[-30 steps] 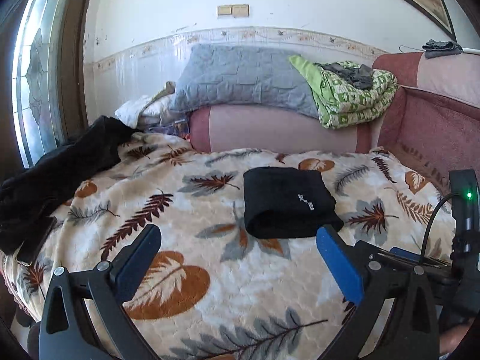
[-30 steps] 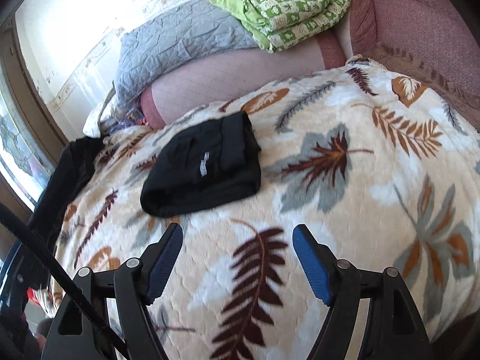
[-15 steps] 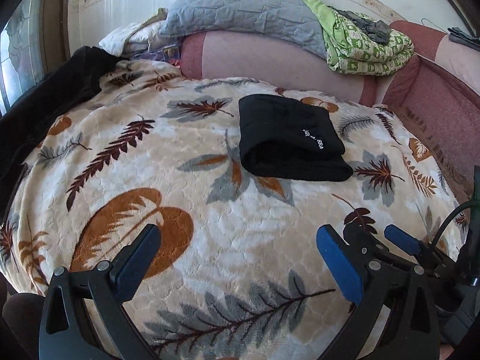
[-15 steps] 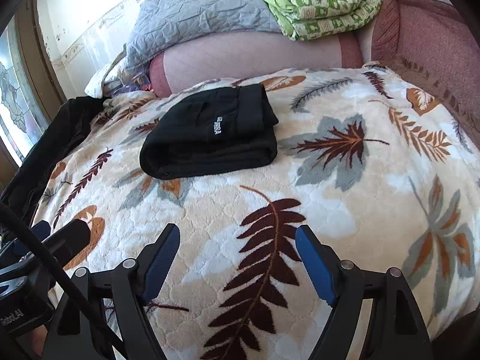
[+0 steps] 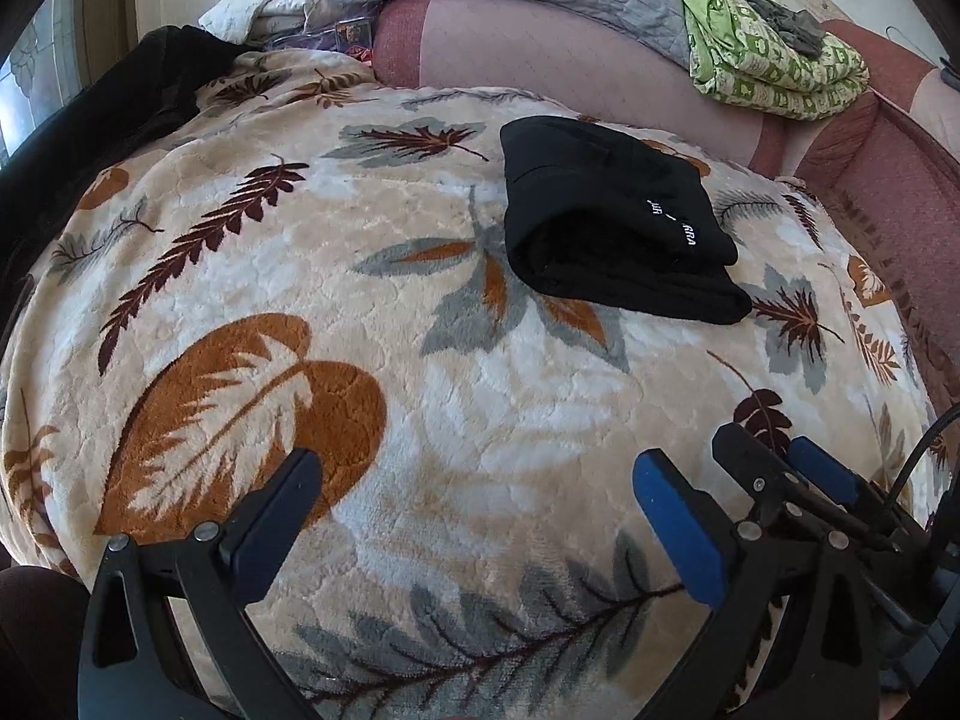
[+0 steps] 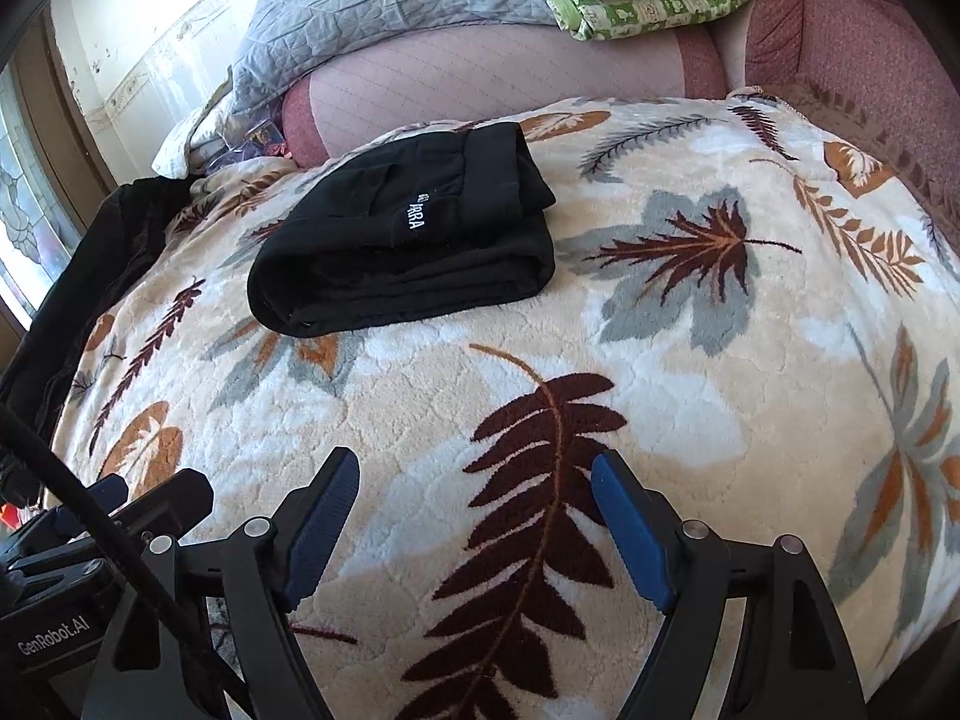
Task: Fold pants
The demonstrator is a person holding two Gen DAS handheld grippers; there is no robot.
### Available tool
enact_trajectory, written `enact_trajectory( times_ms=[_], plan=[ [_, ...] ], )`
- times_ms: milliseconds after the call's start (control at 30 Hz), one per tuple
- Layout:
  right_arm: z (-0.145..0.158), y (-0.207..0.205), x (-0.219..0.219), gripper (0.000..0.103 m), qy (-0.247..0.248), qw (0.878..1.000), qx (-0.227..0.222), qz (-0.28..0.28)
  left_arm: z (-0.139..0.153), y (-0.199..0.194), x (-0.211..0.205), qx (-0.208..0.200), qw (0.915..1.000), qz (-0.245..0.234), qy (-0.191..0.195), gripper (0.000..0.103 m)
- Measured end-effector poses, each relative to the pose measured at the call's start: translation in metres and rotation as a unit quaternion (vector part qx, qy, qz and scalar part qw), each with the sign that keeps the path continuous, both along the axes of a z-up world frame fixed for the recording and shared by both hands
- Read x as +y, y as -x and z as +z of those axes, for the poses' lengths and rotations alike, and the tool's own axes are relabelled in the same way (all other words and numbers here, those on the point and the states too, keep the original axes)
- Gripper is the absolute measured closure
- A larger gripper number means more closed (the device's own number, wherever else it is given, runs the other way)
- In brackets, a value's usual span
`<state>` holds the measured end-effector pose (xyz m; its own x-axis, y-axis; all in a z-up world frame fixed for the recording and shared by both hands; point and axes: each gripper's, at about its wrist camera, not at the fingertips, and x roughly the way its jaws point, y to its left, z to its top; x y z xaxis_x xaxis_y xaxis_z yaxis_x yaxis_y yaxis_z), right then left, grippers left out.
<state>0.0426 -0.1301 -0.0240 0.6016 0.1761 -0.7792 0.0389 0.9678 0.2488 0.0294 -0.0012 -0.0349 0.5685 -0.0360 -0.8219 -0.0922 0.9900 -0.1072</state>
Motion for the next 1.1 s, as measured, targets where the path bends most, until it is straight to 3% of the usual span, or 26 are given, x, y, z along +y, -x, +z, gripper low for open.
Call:
enact_trajectory(
  times_ms=[367, 633, 1100],
  plan=[
    [-0.003, -0.006, 0.005, 0.018, 0.054, 0.999, -0.001, -0.006, -0.011, -0.009, 0.004, 0.024, 0.9997, -0.001, 0.010, 0.000],
    [-0.006, -0.011, -0.010, 0.017, 0.058, 0.998, 0.007, -0.033, -0.018, -0.013, 0.003, 0.036, 0.9993, -0.005, 0.001, 0.000],
    [-0.005, -0.010, -0.007, 0.016, 0.067, 0.997, 0.007, -0.033, -0.019, -0.013, 0.001, 0.036, 0.9993, -0.010, -0.008, 0.000]
  ],
)
